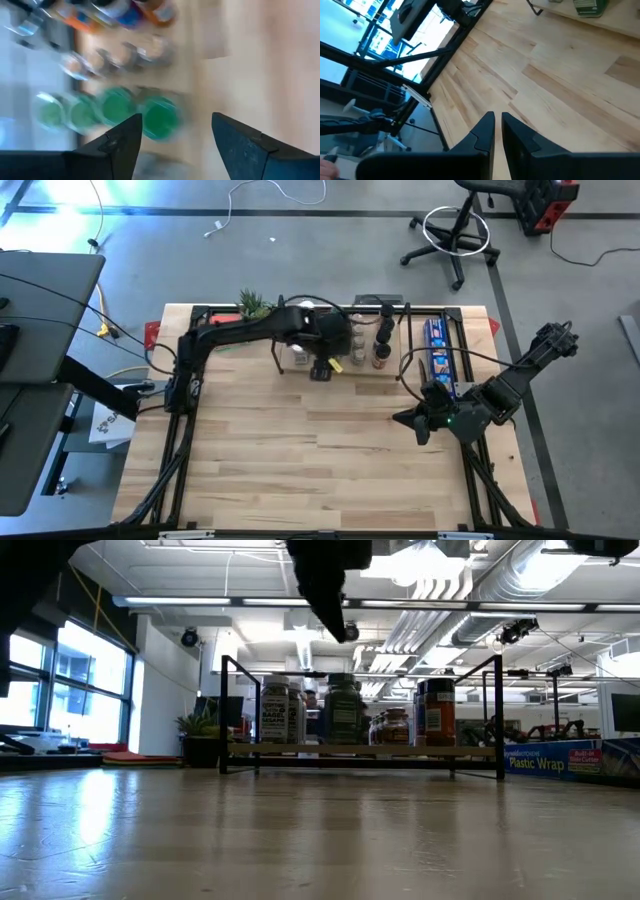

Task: Shelf spices
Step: Return to Home Position

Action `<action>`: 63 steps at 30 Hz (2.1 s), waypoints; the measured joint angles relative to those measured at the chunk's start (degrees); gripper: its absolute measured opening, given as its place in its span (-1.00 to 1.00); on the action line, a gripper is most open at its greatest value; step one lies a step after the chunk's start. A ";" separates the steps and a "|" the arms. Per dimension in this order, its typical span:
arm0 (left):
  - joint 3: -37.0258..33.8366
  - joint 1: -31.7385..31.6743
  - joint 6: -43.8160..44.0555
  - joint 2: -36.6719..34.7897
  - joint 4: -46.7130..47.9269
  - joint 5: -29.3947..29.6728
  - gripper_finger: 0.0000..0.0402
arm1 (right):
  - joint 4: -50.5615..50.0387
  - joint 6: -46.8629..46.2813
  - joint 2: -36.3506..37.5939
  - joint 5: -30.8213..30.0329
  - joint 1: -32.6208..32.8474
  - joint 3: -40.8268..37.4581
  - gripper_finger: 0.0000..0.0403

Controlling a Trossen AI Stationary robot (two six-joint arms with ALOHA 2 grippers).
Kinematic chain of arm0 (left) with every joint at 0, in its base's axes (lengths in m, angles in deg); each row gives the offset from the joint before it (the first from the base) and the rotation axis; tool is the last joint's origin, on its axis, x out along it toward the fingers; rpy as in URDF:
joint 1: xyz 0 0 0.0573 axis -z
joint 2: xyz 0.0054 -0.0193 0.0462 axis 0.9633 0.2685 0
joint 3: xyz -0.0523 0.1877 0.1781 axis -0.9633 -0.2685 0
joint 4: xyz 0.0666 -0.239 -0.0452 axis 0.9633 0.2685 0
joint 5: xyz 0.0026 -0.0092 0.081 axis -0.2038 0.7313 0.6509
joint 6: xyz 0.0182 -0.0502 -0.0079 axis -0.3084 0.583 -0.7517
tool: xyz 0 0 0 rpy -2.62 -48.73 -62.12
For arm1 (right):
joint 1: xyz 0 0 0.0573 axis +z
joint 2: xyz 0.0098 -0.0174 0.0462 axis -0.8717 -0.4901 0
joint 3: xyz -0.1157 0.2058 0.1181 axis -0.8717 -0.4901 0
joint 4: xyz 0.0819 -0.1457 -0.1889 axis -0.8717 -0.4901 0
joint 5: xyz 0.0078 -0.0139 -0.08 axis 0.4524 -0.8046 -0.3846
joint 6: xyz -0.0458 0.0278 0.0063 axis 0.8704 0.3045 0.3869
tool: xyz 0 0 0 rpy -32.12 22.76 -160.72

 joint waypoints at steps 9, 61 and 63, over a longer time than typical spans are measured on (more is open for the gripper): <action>-3.35 -3.20 14.62 1.65 7.97 -10.91 0.14 | -2.13 0.78 0.00 -0.01 -0.07 0.01 -0.86; -45.15 -0.49 46.95 -61.03 -29.82 -10.74 0.13 | -15.82 35.73 47.29 1.25 -2.38 0.05 -0.99; -53.21 -0.49 50.08 -67.52 -36.46 -10.72 0.13 | -15.82 38.06 48.59 1.28 -2.38 0.03 -1.00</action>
